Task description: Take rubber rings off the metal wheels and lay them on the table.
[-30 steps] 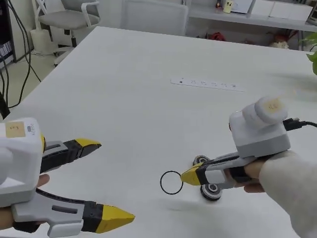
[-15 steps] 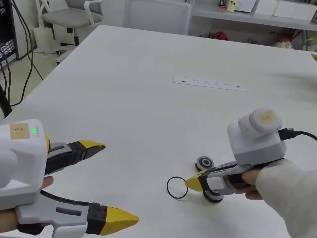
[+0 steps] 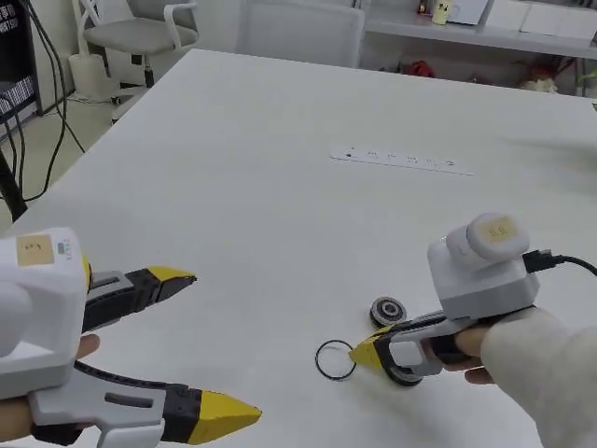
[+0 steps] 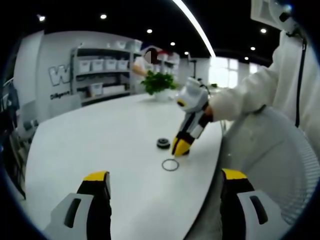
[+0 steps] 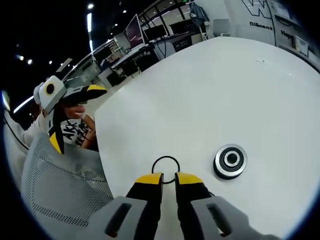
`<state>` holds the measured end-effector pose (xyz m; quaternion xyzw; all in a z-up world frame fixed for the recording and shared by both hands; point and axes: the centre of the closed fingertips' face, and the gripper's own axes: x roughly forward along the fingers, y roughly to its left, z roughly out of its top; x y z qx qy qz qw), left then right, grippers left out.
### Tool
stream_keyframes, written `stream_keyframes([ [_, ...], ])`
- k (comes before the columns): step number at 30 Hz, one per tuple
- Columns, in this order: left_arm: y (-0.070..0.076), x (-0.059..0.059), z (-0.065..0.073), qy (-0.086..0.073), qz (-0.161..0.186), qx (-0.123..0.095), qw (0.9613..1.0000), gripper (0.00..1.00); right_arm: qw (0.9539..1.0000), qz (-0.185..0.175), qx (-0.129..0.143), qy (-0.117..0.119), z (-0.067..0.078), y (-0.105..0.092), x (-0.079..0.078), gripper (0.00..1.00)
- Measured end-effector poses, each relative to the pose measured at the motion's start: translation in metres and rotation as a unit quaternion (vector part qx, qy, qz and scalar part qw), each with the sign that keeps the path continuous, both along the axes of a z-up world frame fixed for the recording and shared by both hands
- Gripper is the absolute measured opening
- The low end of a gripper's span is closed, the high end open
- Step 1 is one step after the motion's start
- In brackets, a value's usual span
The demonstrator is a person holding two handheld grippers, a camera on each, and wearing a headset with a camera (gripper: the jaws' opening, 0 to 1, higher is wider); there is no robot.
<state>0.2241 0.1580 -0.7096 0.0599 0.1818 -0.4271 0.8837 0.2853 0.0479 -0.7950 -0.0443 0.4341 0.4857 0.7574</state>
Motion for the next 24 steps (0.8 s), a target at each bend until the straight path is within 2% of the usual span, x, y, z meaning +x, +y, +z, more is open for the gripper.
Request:
stream_keyframes([
  [6,0.001,-0.002,0.002,-0.001,0.004,0.004,1.0,0.92,1.0,-0.001,0.004,-0.003,0.009,-0.008,0.002,0.1],
  [16,0.001,-0.002,0.005,0.001,0.012,0.006,0.9999,0.91,0.9984,0.01,0.038,-0.039,0.049,-0.021,0.0,0.15],
  [20,-0.001,-0.001,0.007,-0.001,0.015,0.006,0.9999,0.91,0.9968,0.025,0.033,-0.069,0.061,-0.029,-0.005,0.15],
  [24,-0.002,-0.002,0.009,0.001,0.019,0.011,0.9998,0.91,0.9954,0.039,0.04,-0.078,0.073,-0.035,-0.014,0.17],
])
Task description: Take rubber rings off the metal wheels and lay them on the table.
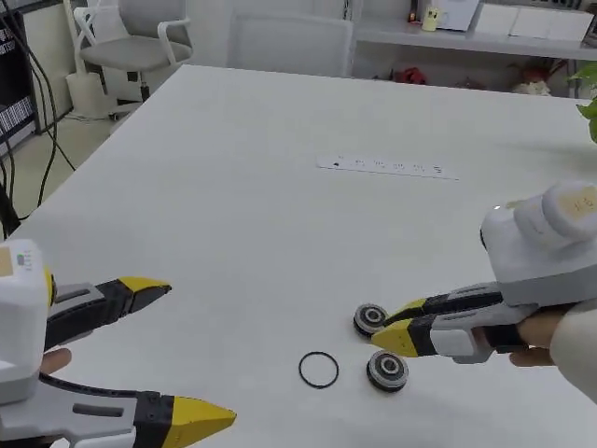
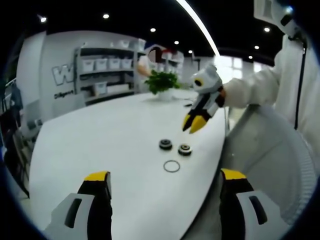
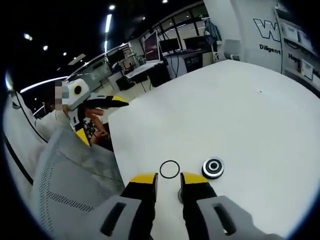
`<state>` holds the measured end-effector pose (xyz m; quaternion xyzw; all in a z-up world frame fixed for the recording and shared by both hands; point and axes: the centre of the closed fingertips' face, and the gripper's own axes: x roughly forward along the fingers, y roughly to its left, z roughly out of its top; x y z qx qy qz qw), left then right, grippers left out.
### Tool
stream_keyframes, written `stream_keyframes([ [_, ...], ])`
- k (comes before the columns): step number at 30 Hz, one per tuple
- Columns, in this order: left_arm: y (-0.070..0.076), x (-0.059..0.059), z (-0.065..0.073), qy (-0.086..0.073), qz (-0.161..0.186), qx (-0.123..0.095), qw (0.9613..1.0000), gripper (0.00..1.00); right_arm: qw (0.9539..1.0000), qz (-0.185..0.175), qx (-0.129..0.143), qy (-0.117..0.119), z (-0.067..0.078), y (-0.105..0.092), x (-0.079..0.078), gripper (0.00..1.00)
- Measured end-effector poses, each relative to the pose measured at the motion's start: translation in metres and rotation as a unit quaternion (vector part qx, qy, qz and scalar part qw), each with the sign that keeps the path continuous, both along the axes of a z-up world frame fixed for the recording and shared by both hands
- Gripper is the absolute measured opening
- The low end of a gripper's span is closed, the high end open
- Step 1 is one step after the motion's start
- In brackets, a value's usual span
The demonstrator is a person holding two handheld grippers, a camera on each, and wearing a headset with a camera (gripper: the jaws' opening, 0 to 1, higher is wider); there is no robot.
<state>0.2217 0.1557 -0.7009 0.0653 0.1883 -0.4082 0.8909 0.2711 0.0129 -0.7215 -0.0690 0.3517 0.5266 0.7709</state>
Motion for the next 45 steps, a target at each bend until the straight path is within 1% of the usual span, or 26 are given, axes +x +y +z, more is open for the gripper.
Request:
stream_keyframes([
  [4,-0.001,-0.001,0.002,0.0,0.005,0.002,1.0,0.9,0.9999,0.006,0.003,-0.012,0.01,-0.006,-0.005,0.17],
  [10,-0.004,-0.004,0.004,0.003,0.011,0.008,0.9999,0.9,0.9995,0.015,0.008,-0.028,0.021,-0.018,-0.01,0.21],
  [12,-0.003,-0.004,0.004,0.004,0.015,0.009,0.9998,0.9,0.999,0.016,0.004,-0.042,0.023,-0.023,-0.009,0.23],
  [16,0.0,-0.004,0.006,0.008,0.023,0.012,0.9996,0.9,0.9982,0.021,0.004,-0.055,0.024,-0.033,-0.009,0.24],
  [21,-0.003,-0.002,0.012,0.005,0.023,0.019,0.9996,0.89,0.9981,0.024,0.005,-0.057,0.022,-0.044,-0.009,0.25],
  [24,-0.007,0.001,0.019,0.002,0.019,0.013,0.9997,0.89,0.9978,0.028,0.007,-0.06,0.021,-0.05,-0.01,0.27],
  [28,-0.012,0.008,0.028,-0.003,0.017,0.006,0.9998,0.88,0.9976,0.028,0.009,-0.063,0.02,-0.059,-0.01,0.29],
  [31,-0.019,0.011,0.035,-0.009,0.011,0.011,0.9998,0.86,0.9978,0.025,0.012,-0.06,0.017,-0.066,-0.011,0.3],
  [33,-0.025,0.014,0.045,-0.02,0.008,0.006,0.9997,0.83,0.9981,0.02,0.014,-0.057,0.013,-0.071,-0.011,0.31],
  [35,-0.031,0.016,0.051,-0.028,0.005,0.0,0.9996,0.84,0.9982,0.019,0.015,-0.054,0.01,-0.074,-0.012,0.31],
  [36,-0.035,0.017,0.056,-0.037,0.001,-0.002,0.9993,0.83,0.9983,0.019,0.015,-0.053,0.007,-0.076,-0.012,0.31],
  [38,-0.042,0.019,0.063,-0.049,-0.004,-0.003,0.9988,0.82,0.9984,0.016,0.014,-0.053,0.004,-0.079,-0.012,0.31],
  [40,-0.047,0.021,0.067,-0.053,-0.006,-0.005,0.9985,0.82,0.9985,0.011,0.015,-0.051,0.002,-0.083,-0.012,0.31],
  [41,-0.049,0.022,0.069,-0.055,-0.008,-0.005,0.9985,0.82,0.9985,0.01,0.017,-0.051,0.002,-0.084,-0.012,0.31],
  [42,-0.054,0.023,0.073,-0.06,-0.012,-0.002,0.9981,0.82,0.9985,0.01,0.021,-0.05,0.002,-0.085,-0.013,0.31],
  [45,-0.065,0.026,0.08,-0.072,-0.024,0.006,0.9971,0.81,0.9984,0.009,0.024,-0.051,0.001,-0.09,-0.012,0.31],
])
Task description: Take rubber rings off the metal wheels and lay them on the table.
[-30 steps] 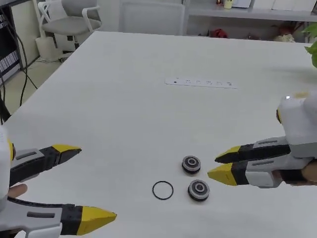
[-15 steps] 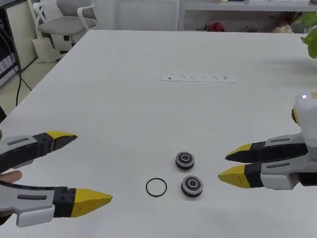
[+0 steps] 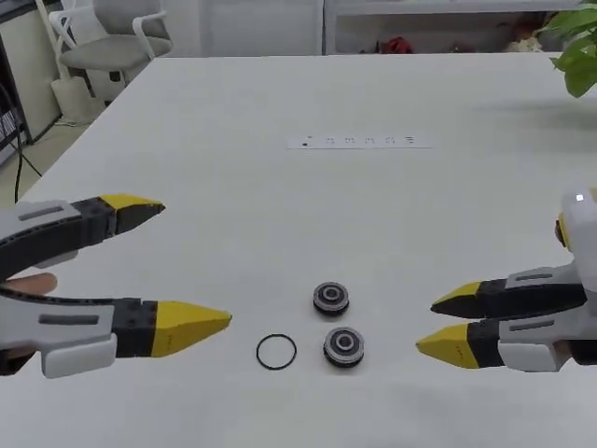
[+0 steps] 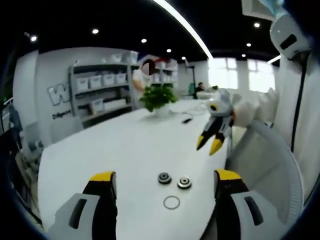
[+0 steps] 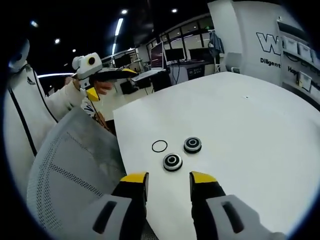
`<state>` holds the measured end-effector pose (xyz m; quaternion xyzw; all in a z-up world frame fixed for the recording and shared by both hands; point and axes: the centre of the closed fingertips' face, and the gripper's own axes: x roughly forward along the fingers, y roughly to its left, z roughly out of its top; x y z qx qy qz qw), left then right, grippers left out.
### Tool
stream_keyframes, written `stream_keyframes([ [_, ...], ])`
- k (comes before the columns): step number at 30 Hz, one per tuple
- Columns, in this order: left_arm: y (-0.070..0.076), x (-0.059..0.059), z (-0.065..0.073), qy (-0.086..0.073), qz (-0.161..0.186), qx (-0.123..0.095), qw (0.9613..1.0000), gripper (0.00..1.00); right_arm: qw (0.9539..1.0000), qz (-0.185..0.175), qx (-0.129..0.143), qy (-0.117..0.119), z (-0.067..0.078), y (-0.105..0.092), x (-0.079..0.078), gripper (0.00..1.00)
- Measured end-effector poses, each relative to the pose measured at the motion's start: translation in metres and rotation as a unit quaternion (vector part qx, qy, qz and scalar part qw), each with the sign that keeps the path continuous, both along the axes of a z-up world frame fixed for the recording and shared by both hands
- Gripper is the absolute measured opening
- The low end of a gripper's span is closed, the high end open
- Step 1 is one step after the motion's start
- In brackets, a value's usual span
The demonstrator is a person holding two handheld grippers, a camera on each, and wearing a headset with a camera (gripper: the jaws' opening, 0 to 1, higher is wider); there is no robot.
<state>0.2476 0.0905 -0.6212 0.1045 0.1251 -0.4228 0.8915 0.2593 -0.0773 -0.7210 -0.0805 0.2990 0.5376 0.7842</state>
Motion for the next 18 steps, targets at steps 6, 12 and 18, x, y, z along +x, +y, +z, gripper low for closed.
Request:
stream_keyframes([
  [6,-0.025,0.004,0.01,-0.021,-0.032,0.015,0.9992,0.78,0.9999,-0.002,0.01,0.005,-0.005,-0.002,0.004,0.32],
  [12,-0.055,0.015,0.013,-0.045,-0.069,0.053,0.9952,0.75,0.9998,0.007,0.013,0.011,-0.012,0.001,0.007,0.32],
  [18,-0.078,0.022,0.013,-0.058,-0.094,0.06,0.9921,0.72,0.9996,0.014,0.019,0.016,-0.018,0.005,0.013,0.32],
])
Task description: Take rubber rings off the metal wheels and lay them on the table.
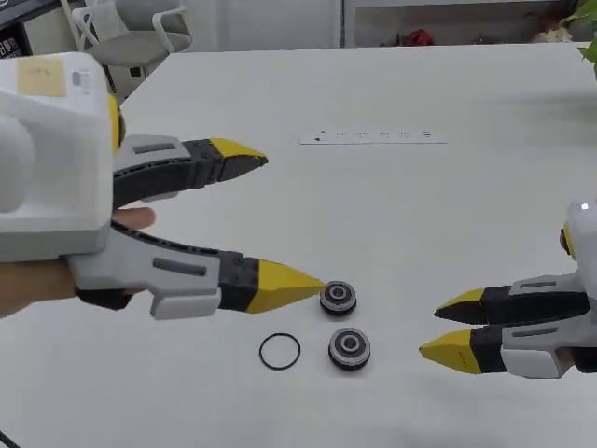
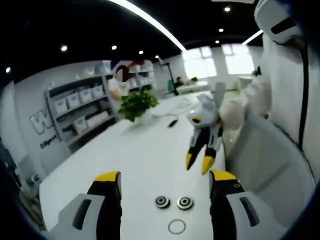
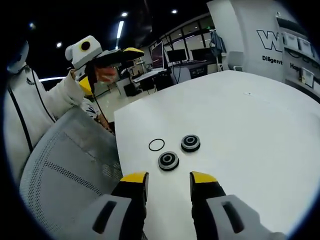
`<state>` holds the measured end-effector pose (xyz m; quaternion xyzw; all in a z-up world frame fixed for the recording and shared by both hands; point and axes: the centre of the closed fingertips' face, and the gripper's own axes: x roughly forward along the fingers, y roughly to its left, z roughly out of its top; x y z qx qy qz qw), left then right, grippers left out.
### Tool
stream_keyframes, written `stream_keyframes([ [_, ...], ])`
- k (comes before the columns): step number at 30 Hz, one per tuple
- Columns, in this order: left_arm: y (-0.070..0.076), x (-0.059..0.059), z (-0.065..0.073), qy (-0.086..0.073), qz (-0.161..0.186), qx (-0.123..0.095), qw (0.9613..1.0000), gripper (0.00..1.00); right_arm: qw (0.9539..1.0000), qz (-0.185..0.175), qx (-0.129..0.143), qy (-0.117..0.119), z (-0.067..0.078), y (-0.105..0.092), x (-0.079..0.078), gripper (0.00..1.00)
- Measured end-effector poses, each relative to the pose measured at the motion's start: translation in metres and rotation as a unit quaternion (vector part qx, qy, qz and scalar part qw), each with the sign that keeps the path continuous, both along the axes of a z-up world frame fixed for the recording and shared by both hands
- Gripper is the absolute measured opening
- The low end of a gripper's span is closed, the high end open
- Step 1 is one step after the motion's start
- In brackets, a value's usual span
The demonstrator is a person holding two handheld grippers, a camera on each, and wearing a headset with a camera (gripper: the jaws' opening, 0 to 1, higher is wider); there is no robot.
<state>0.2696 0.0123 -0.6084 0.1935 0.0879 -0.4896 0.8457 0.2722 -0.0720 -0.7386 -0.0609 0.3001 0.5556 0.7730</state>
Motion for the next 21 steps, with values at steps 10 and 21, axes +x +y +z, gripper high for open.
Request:
stream_keyframes([
  [10,-0.019,0.011,-0.039,0.01,-0.031,0.026,0.9991,0.63,0.9998,0.02,-0.006,0.002,-0.012,0.012,0.004,0.32],
  [21,-0.029,0.021,-0.076,0.054,-0.036,-0.025,0.9976,0.57,0.9995,0.033,-0.005,0.0,-0.018,0.023,0.007,0.31],
])
